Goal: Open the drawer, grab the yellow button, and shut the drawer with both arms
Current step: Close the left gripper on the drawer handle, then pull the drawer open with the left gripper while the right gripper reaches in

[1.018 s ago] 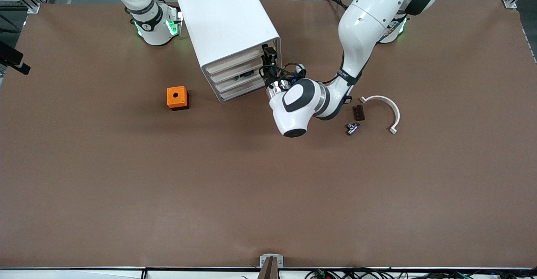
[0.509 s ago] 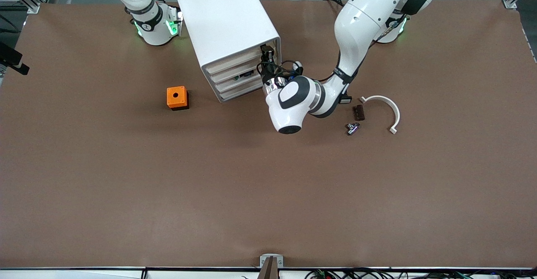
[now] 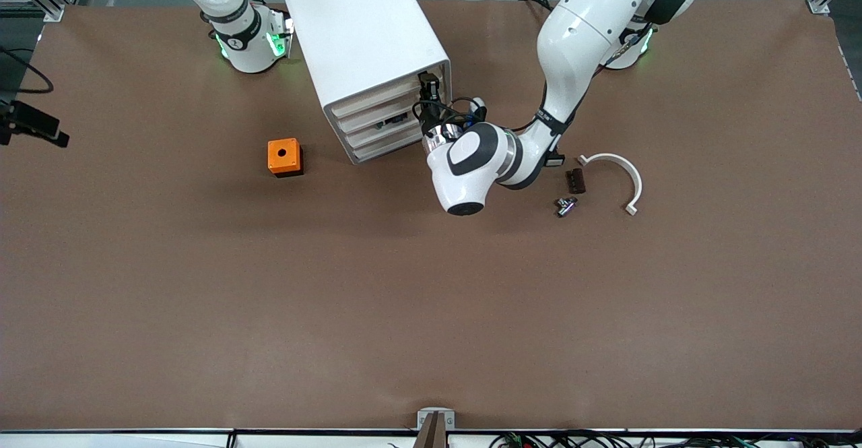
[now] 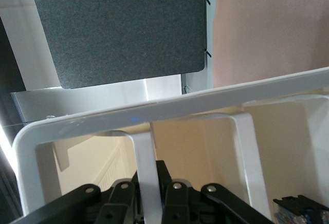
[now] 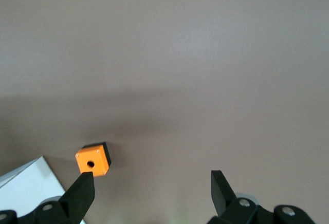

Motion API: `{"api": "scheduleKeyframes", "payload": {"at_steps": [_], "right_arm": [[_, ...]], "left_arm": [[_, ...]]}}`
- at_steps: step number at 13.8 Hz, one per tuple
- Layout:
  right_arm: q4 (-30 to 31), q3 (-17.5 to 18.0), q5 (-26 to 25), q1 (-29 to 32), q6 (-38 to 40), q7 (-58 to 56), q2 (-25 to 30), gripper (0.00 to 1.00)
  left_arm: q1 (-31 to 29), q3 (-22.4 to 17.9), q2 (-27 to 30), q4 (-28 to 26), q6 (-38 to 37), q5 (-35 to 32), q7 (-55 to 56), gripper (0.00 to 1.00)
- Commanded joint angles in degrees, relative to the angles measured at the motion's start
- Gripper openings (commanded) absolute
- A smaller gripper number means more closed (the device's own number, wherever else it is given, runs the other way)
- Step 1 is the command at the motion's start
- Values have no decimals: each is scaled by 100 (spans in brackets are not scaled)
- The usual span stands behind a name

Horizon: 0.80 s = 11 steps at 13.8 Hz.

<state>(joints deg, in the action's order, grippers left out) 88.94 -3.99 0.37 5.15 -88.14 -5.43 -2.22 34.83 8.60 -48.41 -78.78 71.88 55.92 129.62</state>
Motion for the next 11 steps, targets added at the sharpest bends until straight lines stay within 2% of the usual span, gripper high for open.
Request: {"api": "scheduleKeyframes", "payload": {"at_steps": [1,2,8,11], "right_arm": [[-149,12,-98,56,-142,-54,-400,100],[-158,3,-81,108,-151,-54,-603,100],[-254,-14,-195,345,-326,25,-894,100],[-237,3,24,566,-335,356,-895,100]], "left_arm": [[-108,-86,-46,56,-16,200,-95,11],[-135,-95,-55,56,2,235,-95,11],[-503,-121,-81,91,151,331,-86,14],[-758,-121,-64,108,388,367,-86,16]]}}
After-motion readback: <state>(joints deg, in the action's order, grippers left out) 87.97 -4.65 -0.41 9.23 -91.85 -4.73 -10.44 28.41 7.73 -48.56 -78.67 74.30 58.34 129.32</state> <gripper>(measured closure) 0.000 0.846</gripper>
